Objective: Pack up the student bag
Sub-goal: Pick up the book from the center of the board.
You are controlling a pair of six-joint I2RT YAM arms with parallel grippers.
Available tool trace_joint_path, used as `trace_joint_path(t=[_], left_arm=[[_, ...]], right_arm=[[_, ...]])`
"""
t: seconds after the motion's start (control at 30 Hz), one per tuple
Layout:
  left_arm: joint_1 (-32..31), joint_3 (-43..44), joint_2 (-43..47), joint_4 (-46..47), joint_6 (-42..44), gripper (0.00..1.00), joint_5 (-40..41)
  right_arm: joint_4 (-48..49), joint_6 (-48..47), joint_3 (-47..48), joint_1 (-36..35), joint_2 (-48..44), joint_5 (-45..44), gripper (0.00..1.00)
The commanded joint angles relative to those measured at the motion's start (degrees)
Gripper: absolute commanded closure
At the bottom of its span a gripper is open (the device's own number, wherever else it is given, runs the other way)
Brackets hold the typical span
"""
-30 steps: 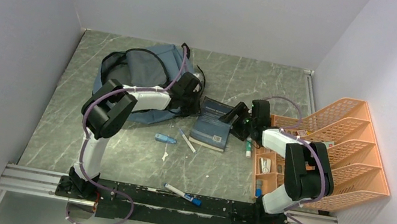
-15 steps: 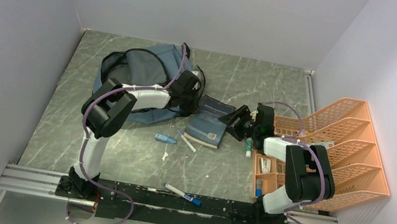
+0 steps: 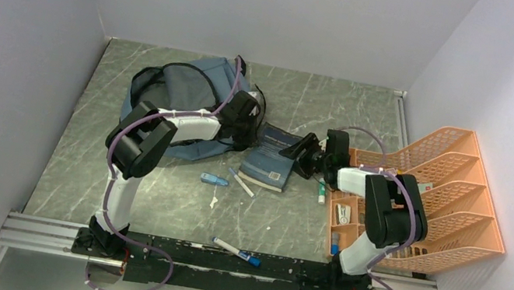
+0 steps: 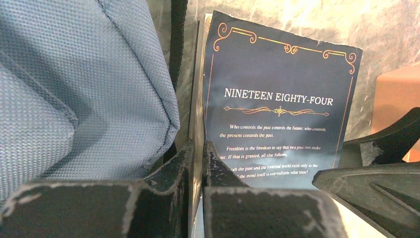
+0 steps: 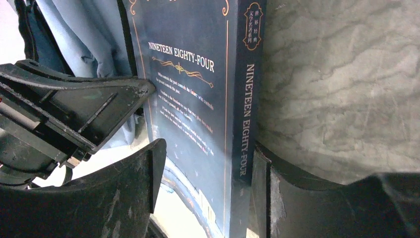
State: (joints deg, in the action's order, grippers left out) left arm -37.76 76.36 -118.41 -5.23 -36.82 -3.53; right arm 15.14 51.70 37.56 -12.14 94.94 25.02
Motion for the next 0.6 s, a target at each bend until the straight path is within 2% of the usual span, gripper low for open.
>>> trace_joint_path(t=[0.0,0.1,0.2,0.33,0.43,0.5,0.57], left_arm=[[-1.0,-3.2,-7.1,-11.0,2.7,0.95,4.1],[-1.2,-3.1,-7.3,-10.9,2.6,0.95,3.4],[-1.2,-3.2,-7.3,-10.4,2.6,0.95,2.6],[-1.2,-2.7,-6.3,-10.4,2.9,0.95,1.4],[-1.2,-1.0,-4.9,-11.6,3.2,0.73,0.7],[-1.2,0.0,-2.9,-12.5,3.4,0.52,0.7],[-0.9,1.4,-0.8,-13.4,3.7,0.39,0.7]], right_arm=[[3.8,7.3,-0.4,-0.9,3.5,3.2,0.37],[7.1,8.7,-0.3,-1.3,4.6,4.7,0.42],[11.2,9.8,-0.8,-1.4,4.7,6.1,0.54],[9.0,6.9,0.1,-1.4,2.3,4.5,0.65],[4.3,3.0,1.4,-1.5,-0.8,1.1,0.75],[0.5,-0.1,2.6,-1.4,-3.2,-1.8,0.8],[-3.6,-3.4,3.9,-1.4,-5.6,-5.0,0.86]])
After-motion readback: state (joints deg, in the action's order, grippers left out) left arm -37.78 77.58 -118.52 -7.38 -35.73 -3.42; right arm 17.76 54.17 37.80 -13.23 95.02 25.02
